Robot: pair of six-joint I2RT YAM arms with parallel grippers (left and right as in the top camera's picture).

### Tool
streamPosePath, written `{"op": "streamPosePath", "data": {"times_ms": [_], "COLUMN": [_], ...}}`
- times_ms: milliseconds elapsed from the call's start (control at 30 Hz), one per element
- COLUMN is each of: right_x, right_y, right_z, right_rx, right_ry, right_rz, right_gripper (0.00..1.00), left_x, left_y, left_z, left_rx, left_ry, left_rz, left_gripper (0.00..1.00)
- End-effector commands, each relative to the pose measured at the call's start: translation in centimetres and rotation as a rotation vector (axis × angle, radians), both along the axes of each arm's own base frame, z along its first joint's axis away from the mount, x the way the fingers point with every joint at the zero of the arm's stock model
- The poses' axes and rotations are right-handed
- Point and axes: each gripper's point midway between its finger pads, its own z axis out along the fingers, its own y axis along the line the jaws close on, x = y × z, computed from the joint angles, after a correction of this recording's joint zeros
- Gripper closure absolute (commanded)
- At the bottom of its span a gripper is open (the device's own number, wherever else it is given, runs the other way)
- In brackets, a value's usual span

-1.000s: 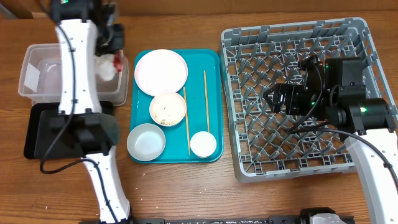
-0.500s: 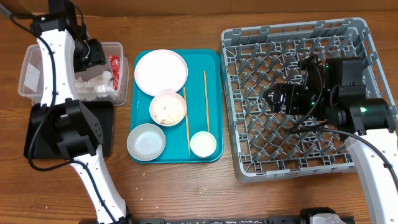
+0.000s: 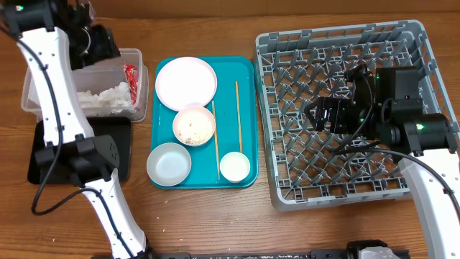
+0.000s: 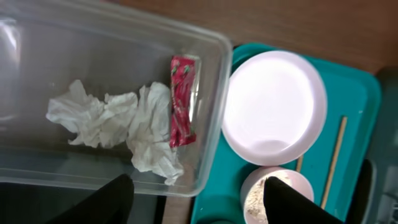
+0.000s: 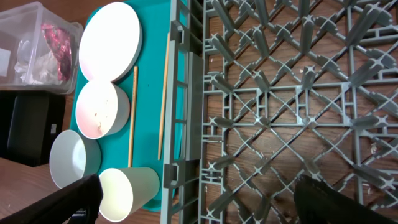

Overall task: Sort waste into correct bins and load items into the dishwasher
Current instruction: 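Move the left gripper to the white paper cup and grasp it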

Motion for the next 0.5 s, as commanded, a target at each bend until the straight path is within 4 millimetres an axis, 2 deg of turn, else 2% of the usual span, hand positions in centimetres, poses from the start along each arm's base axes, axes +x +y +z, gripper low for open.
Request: {"op": "streamPosePath", "data": {"times_ms": [0,100,200,367,467], "right_x": [0.3,0.1,0.1,0.1,0.2], "right_y": [0.0,-0.1,-0.1,-0.1,-0.1], "right_z": [1.2,1.0,1.0,1.0,1.1], "right_rx": [0.008,0.007,0.006,0.006,0.007], "right_ry": [-0.029,-0.016,-0.016,-0.017,-0.022], "right_rz": [-0.003,-0.003,-0.003,-0.003,-0.003], "right_gripper": [0.00,0.00,0.00,0.00,0.00], "left_x": [-1.3,-2.8,-4.5,-7.9,-10.0], "left_y": [-2.5,-4.7,-7.4,-12.2,-15.7], "left_z": [5.8,8.4,9.2,7.2,4.4], "left_rx": [-0.039,-0.071,-0.085,-0.107,-0.128], "left_ry": [-0.144,-0.194,-0.183,-0.063,0.057], "left_rz": [-0.067,-0.110,-0.166,-0.286,-0.371], "left_gripper": [0.32,0.32,0.33,0.33,0.36]}}
